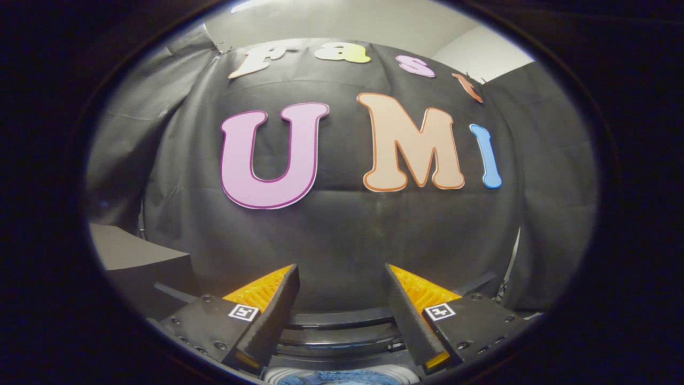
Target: Put the clothes into the washing machine and then close the washing machine lid.
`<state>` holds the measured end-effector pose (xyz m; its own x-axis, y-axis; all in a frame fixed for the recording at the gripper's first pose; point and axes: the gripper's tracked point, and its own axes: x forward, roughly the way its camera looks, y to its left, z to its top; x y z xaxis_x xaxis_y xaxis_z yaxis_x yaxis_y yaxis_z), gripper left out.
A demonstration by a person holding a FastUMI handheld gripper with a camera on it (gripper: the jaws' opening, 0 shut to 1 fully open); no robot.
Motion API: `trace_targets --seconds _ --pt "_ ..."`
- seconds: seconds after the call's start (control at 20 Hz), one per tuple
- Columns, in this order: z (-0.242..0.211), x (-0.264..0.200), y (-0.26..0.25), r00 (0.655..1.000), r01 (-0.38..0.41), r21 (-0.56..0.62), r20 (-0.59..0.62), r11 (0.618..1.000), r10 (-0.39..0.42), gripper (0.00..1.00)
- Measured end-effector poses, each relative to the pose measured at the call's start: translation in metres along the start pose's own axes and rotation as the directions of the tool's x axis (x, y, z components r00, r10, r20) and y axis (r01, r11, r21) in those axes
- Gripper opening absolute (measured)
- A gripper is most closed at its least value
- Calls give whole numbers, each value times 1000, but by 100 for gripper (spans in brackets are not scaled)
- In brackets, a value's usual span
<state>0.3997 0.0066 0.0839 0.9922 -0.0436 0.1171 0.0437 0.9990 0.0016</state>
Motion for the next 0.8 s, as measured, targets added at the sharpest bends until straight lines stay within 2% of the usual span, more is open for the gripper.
trace_targets --seconds 0.8 --pt "-6 -30 -4 1000 16 6 16 1000 -16 97"
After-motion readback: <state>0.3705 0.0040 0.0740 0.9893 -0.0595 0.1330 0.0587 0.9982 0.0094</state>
